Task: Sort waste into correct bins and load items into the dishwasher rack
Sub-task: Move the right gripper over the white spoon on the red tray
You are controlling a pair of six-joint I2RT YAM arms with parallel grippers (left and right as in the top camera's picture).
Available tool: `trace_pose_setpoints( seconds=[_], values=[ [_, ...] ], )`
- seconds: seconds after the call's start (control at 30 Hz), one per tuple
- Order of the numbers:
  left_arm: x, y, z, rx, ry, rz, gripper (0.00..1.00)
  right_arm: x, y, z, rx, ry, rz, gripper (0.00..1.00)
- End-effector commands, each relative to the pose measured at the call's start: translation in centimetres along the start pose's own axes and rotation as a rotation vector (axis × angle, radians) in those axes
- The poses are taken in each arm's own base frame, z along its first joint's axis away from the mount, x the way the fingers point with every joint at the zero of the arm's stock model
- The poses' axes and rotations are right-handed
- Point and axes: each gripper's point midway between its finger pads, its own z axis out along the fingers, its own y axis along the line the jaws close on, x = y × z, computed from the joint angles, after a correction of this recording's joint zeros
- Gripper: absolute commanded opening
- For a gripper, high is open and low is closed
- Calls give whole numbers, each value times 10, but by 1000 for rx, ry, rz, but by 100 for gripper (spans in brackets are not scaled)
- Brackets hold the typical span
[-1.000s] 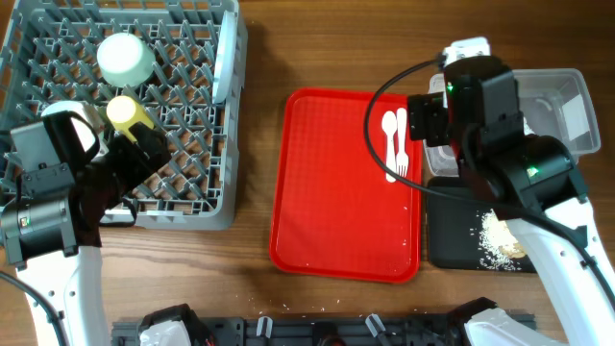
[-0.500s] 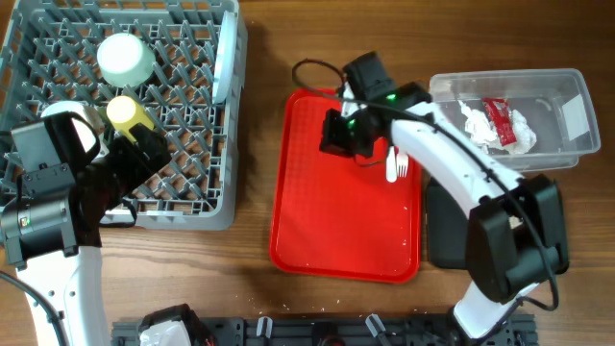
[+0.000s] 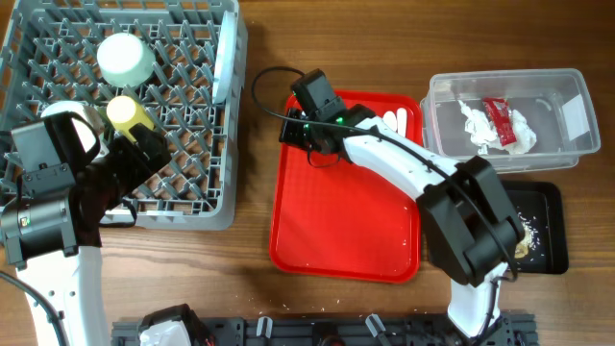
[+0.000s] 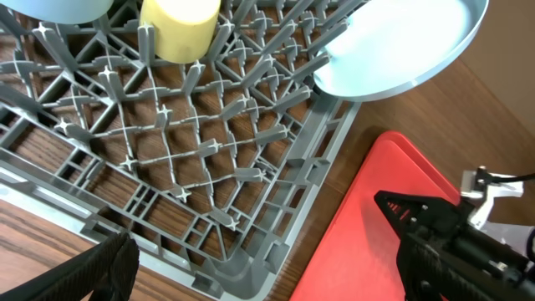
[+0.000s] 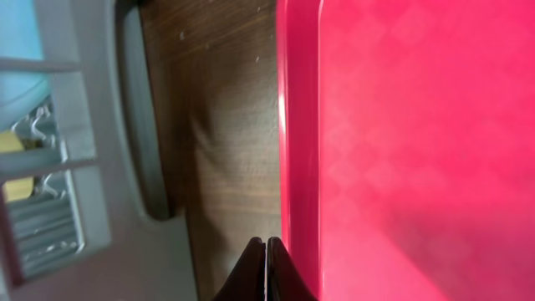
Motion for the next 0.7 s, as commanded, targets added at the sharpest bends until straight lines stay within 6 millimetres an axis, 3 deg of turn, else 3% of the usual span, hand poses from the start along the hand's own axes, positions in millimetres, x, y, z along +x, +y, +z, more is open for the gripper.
trace_pose_setpoints(
  seconds=[0.0, 0.2, 0.4, 0.67],
  values=[
    [-2, -1, -2, 0, -12, 6, 100, -7, -22, 14, 86, -50, 18, 4],
    [-2, -1, -2, 0, -12, 6, 100, -9, -30, 23, 117, -69, 17, 4],
    [-2, -1, -2, 0, -12, 6, 100, 5, -33, 43, 104, -16, 13, 4],
    [-2, -1, -2, 0, -12, 6, 100, 26, -19, 47, 90, 15, -27, 4]
  ],
)
